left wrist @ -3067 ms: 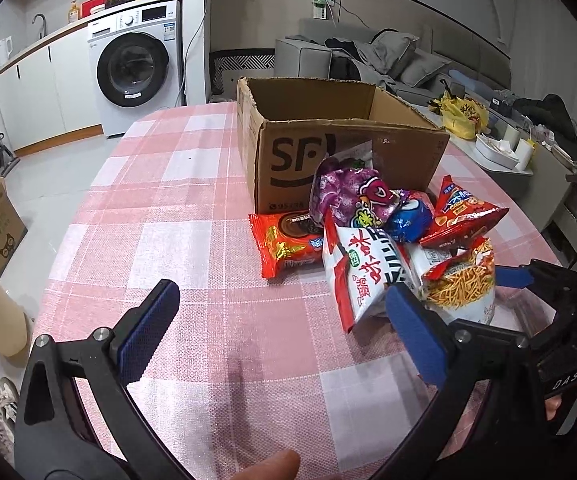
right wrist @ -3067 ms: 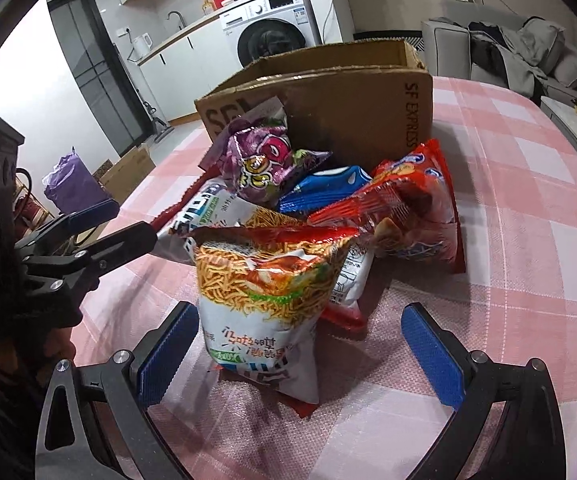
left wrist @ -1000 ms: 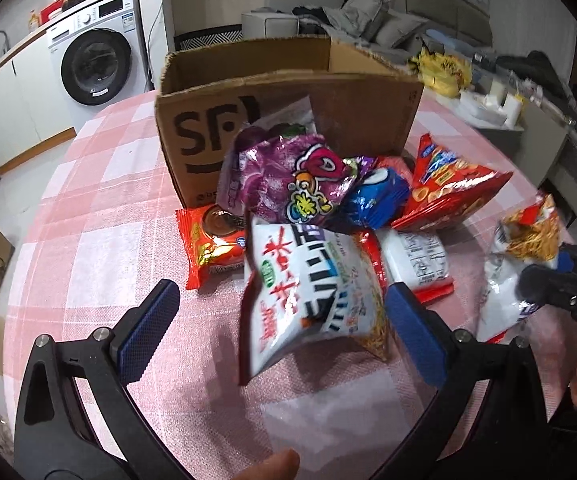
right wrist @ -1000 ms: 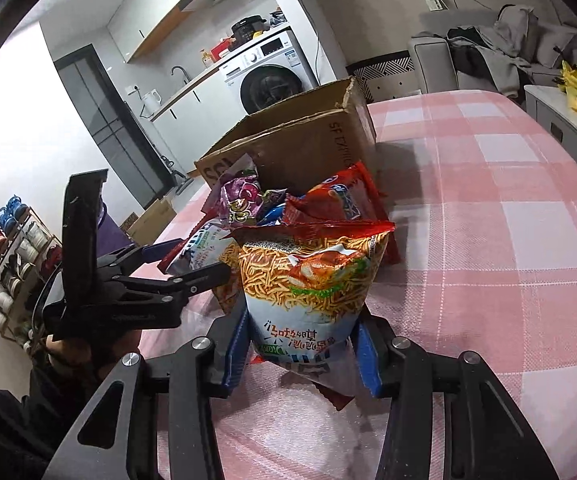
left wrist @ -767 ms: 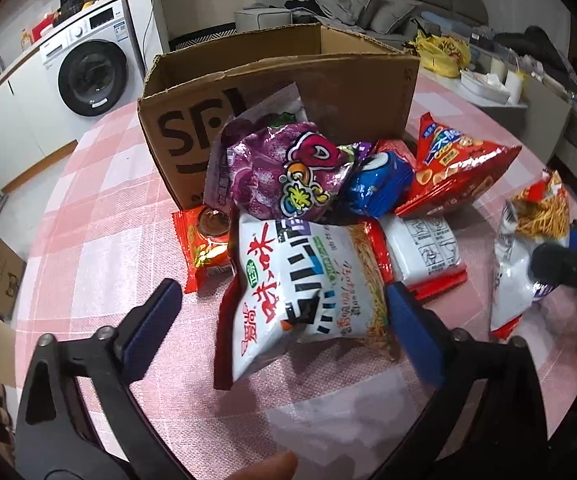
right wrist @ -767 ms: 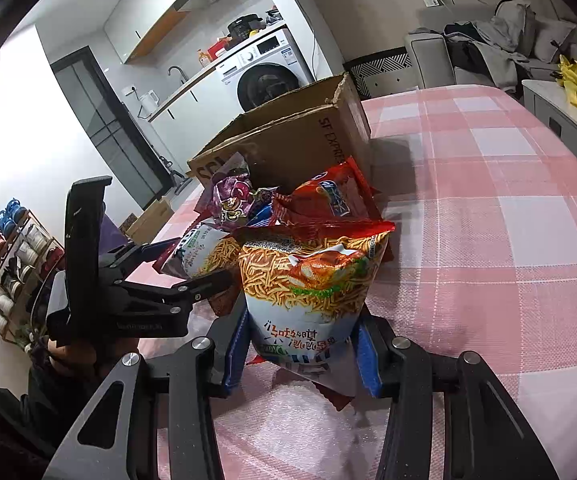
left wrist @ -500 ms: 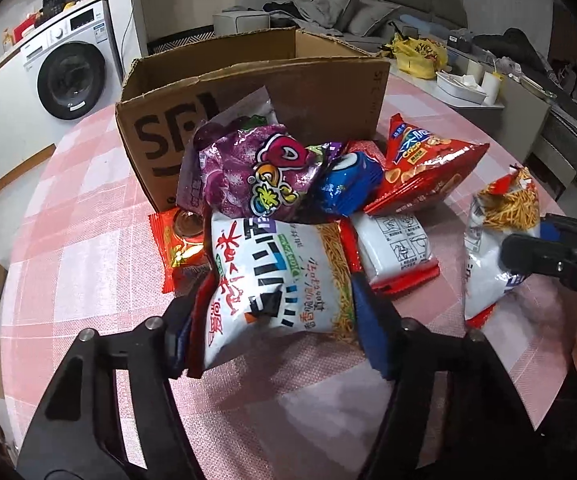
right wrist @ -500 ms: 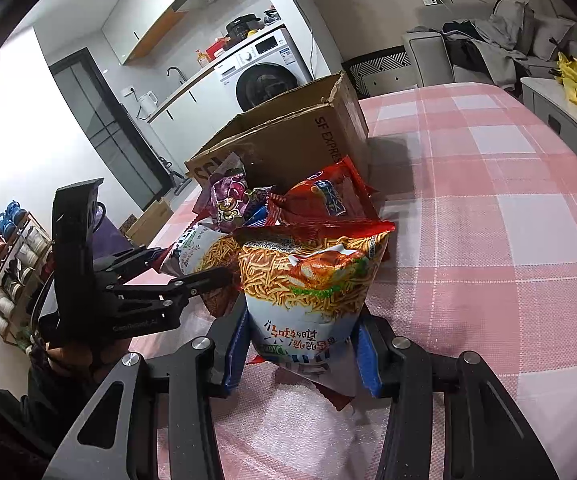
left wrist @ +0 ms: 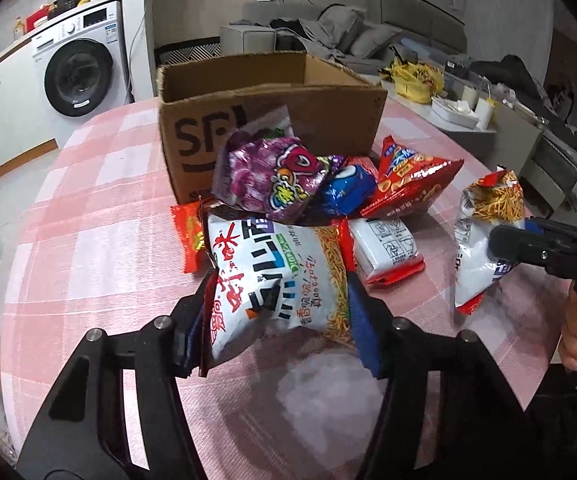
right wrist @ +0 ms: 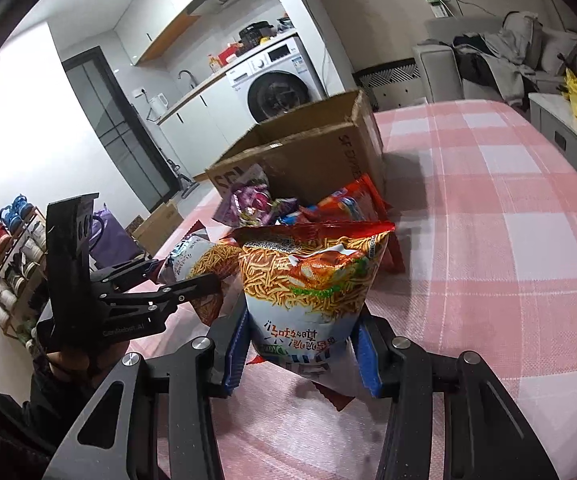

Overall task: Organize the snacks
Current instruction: 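Lift both bags into the cardboard box and open both tools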

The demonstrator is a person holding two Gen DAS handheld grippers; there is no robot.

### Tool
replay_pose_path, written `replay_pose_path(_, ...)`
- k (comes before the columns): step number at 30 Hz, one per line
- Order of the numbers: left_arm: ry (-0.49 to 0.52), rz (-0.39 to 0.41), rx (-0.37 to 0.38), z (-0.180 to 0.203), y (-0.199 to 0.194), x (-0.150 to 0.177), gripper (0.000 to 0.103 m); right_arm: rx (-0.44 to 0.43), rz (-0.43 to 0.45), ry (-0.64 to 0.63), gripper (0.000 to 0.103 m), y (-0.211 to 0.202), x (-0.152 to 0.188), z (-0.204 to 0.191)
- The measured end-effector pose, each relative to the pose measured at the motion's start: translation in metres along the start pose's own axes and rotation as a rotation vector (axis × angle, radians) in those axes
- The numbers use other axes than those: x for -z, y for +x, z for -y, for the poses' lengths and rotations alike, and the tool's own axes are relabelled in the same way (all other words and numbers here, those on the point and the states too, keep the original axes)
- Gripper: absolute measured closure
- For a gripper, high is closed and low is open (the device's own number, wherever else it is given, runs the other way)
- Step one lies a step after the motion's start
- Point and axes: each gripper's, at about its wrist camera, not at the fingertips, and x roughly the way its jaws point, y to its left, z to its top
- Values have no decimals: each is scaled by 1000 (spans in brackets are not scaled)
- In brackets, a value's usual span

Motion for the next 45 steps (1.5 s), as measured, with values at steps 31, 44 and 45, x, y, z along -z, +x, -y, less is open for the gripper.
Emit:
replay_pose_path(31, -79, 203, -71, -26, -74, -99, 46, -54, 84, -95, 57, 5, -127, -18)
replay_pose_path(44, -109, 226, -66, -50, -38, -157, 46, -42, 112, -98, 57, 33, -166, -13)
replay_pose_path(45, -116, 223, -60, -53, -32, -163, 46, -43, 112, -94, 57, 37, -167, -12)
